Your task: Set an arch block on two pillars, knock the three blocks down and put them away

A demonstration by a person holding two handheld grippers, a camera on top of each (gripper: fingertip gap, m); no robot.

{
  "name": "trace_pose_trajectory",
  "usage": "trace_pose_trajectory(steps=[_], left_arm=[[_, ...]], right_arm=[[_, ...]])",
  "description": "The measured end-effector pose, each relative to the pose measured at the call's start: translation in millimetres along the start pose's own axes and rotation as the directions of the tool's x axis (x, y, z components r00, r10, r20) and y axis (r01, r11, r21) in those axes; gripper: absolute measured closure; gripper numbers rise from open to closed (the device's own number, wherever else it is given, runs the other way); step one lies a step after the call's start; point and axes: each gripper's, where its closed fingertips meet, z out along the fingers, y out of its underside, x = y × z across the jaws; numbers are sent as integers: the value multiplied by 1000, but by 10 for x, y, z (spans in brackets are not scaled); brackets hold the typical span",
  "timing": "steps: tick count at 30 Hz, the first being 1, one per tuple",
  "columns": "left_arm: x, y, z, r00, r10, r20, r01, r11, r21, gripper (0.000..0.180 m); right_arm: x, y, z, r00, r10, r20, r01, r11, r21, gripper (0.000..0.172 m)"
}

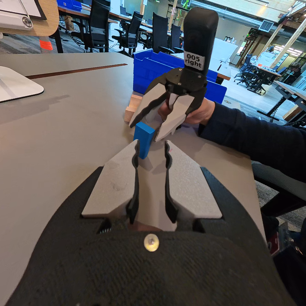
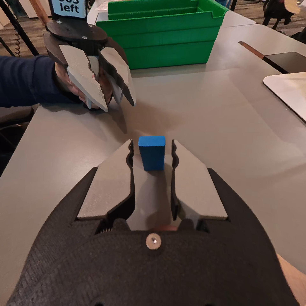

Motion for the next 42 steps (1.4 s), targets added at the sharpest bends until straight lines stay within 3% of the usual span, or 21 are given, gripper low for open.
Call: trace_pose_trajectory(steps=[7,10,13,16,18,20,22,24,27,33,35,38,42], left_arm=[[45,47,-39,998,56,31,-55,998,-33,146],[140,-18,-258,988,114,108,-107,992,-69,135],[-76,-250,-832,920,171,352,-129,982,-141,139],[-487,-490,-1617,843,106,528,1,980,-199,131],[-911,-596,-2174,744,101,661,68,972,-226,126],[-1386,-535,-2687,619,102,779,173,950,-261,126],[-1734,-250,-2964,574,42,818,338,898,-283,124],[-1973,122,-3099,547,-21,837,494,815,-302,122],[-2220,517,-3269,478,-23,878,623,714,-320,123],[-2391,814,-3495,370,54,927,730,601,-326,133],[-2385,826,-3462,371,32,928,740,593,-317,130],[-2274,797,-3285,425,-78,902,761,571,-309,95],[-2164,741,-3168,471,-141,871,757,572,-316,119]], right_arm=[[-24,-166,-72,1000,-8,-31,10,997,81,124],[-16,-296,-166,998,-14,-67,24,988,154,124],[-14,-391,-270,997,8,-78,9,976,216,125],[-14,-487,-340,996,9,-89,14,966,260,126],[-24,-522,-355,996,12,-86,12,962,274,127],[-49,-536,-353,997,11,-78,11,961,276,127],[-69,-541,-345,997,1,-79,20,962,271,127],[-96,-547,-337,997,-7,-74,27,963,269,127],[-140,-560,-337,999,3,-43,9,959,282,128],[-122,-573,-363,999,17,-33,-6,956,292,128],[-129,-584,-366,1000,16,-27,-7,956,294,128],[-152,-589,-367,1000,7,-25,1,957,291,128],[-166,-609,-386,1000,-1,-29,10,955,298,128]])
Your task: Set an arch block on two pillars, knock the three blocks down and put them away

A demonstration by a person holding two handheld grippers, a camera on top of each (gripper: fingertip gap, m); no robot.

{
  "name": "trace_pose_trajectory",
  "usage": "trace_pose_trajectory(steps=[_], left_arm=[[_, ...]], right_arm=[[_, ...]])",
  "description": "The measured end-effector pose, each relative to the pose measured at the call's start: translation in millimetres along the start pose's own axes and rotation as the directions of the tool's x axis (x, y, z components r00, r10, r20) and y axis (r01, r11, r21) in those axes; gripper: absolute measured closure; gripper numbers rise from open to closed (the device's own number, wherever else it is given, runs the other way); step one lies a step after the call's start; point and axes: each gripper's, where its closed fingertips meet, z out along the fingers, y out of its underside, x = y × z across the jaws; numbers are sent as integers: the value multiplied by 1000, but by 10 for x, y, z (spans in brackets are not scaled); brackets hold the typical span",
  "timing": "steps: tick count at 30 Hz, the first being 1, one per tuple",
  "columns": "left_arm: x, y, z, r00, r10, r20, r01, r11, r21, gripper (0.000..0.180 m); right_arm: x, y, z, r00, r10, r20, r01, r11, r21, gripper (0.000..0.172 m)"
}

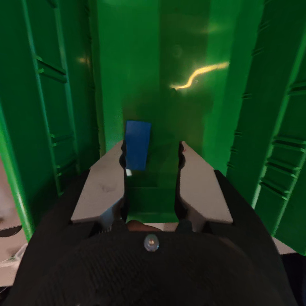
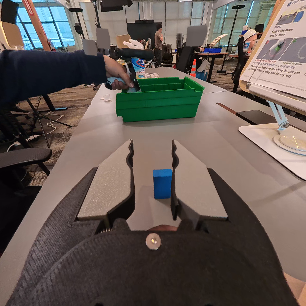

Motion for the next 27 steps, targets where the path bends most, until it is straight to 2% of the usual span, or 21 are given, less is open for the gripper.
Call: trace_pose_trajectory(steps=[5,7,9,10,15,18,21,27], left_arm=[[-243,76,65,980,95,175,-91,995,-29,119],[-233,65,97,975,144,170,-141,990,-32,123],[-185,26,120,968,203,147,-202,979,-22,146],[-163,24,131,963,234,134,-233,972,-24,150],[-99,32,131,960,274,63,-273,962,-14,150],[-36,-37,59,963,267,46,-270,960,79,150],[-3,-91,-65,949,305,83,-315,937,153,150],[225,-247,-423,929,365,66,-362,855,371,150]], right_arm=[[-6,-1,-2,1000,7,5,-7,1000,2,129],[-14,12,7,1000,5,9,-5,1000,-5,129],[-25,21,14,1000,4,14,-4,1000,-9,129],[-30,28,17,1000,5,18,-5,1000,-11,129],[-41,47,22,1000,8,28,-8,1000,-21,129],[-43,32,17,999,12,32,-12,1000,-12,129],[-44,41,20,999,23,39,-23,1000,-11,129],[-58,60,31,999,20,42,-19,1000,-21,129]])
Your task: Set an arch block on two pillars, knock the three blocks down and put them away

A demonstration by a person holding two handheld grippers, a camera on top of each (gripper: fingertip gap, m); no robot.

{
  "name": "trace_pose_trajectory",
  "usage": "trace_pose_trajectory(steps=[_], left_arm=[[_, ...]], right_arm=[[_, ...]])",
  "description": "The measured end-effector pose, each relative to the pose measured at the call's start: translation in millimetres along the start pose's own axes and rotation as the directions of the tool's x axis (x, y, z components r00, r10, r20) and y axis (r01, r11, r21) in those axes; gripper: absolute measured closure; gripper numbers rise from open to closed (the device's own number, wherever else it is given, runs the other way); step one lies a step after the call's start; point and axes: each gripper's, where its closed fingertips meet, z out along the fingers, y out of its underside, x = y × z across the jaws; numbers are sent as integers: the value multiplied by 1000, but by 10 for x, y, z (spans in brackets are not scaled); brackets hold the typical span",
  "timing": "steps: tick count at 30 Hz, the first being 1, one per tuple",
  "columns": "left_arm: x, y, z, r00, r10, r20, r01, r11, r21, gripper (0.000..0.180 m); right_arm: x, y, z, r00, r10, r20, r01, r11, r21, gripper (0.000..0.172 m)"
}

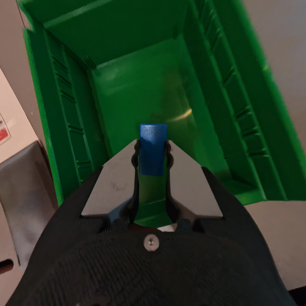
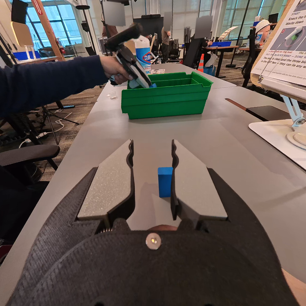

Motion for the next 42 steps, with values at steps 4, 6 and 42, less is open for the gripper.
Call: trace_pose_trajectory(steps=[4,6,42], left_arm=[[178,-273,-219,996,68,-54,-54,973,226,150],[247,-364,-327,993,104,-60,-80,946,313,150],[3658,-946,-539,491,574,-655,176,671,720,151]], right_arm=[[-11,9,2,1000,1,3,-1,1000,-3,128],[-23,-3,-2,1000,-1,6,1,1000,1,129],[-632,-270,369,985,28,168,-43,995,86,128]])
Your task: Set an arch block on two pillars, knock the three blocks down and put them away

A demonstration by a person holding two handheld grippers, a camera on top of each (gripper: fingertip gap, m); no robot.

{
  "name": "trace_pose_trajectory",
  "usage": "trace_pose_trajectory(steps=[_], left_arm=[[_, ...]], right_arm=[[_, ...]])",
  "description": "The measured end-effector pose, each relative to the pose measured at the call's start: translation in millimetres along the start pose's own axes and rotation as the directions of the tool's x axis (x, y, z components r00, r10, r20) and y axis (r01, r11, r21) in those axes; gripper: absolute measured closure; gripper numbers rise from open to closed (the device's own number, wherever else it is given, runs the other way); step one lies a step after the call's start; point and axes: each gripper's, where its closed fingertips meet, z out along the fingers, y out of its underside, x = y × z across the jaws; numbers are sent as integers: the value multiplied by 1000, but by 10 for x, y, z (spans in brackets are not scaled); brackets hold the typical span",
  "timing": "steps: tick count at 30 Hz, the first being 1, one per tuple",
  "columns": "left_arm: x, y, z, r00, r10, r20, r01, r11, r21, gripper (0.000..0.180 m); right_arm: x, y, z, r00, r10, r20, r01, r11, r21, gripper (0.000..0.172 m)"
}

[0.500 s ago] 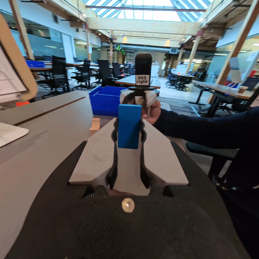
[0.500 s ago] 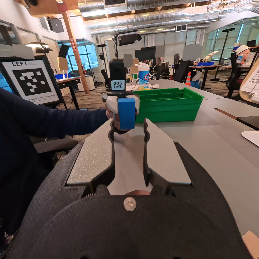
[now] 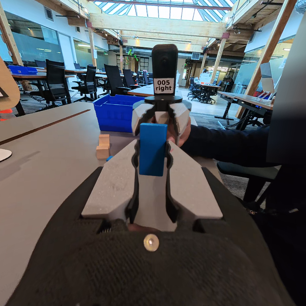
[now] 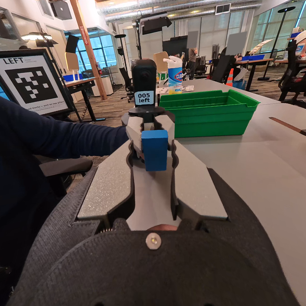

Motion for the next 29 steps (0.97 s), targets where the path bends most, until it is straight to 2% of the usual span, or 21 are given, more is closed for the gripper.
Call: trace_pose_trajectory(steps=[6,14,21,29], left_arm=[[45,24,26,1000,-6,-6,6,1000,-5,151],[26,71,22,999,-38,-2,38,999,-16,150],[27,170,10,997,-71,-19,70,996,-61,138],[58,207,23,998,-61,-23,59,995,-76,143]], right_arm=[[-11,20,35,1000,-22,-6,22,1000,-10,143],[6,60,49,999,-37,-21,37,999,-31,143],[-47,136,66,998,-54,10,55,996,-63,143],[-44,149,87,999,-51,10,52,997,-56,143]])
